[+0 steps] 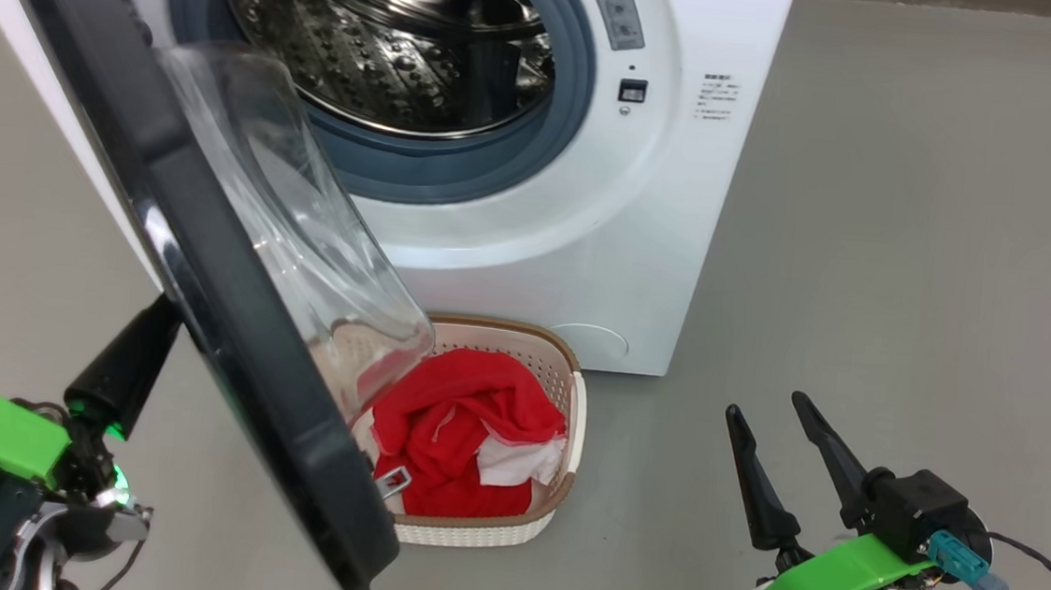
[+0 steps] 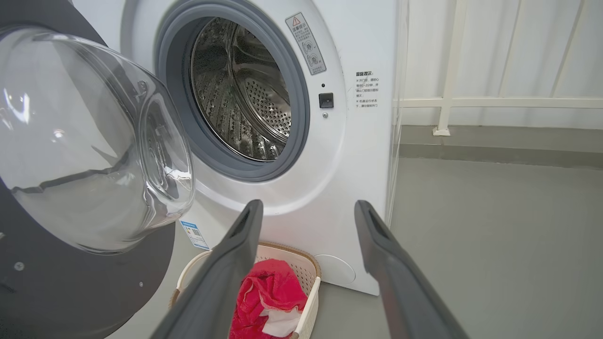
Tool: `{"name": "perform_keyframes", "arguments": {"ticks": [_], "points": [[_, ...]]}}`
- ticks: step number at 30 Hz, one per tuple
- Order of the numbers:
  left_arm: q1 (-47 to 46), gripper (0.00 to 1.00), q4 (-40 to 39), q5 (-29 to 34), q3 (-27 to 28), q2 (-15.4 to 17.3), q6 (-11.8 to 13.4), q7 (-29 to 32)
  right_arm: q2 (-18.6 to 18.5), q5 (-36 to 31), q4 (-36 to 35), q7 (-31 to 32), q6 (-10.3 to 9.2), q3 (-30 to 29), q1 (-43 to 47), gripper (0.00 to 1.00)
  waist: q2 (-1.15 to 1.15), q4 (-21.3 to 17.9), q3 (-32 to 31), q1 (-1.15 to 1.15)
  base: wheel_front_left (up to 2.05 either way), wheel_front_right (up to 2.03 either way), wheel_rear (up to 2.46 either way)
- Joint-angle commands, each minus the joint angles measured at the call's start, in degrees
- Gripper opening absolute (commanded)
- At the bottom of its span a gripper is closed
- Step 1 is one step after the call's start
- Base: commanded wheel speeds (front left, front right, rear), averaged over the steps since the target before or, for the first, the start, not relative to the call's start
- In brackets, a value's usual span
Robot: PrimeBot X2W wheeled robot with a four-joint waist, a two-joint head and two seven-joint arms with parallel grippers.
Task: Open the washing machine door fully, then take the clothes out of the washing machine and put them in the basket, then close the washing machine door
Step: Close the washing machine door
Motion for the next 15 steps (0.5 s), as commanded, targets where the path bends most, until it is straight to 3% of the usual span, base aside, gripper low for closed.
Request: {"name": "perform_keyframes", "arguments": {"ticks": [1,15], "points": [[-0.49,0.00,-1.67,-0.74,0.52,0.98,-0.86,-0.21,0.13,0.24,-1.63,-0.37,0.37,1.29,-2.61,1.00,0.00,-0.65,0.34,0.00,0.00,0.00,0.00],[1.08,0.00,-0.26,-4.22,-2.04,0.97,-2.54,-3.60,0.13,0.57,-1.58,-0.37,0.37,1.46,-2.55,1.00,0.00,-2.84,0.03,0.00,0.00,0.00,0.00]]}}
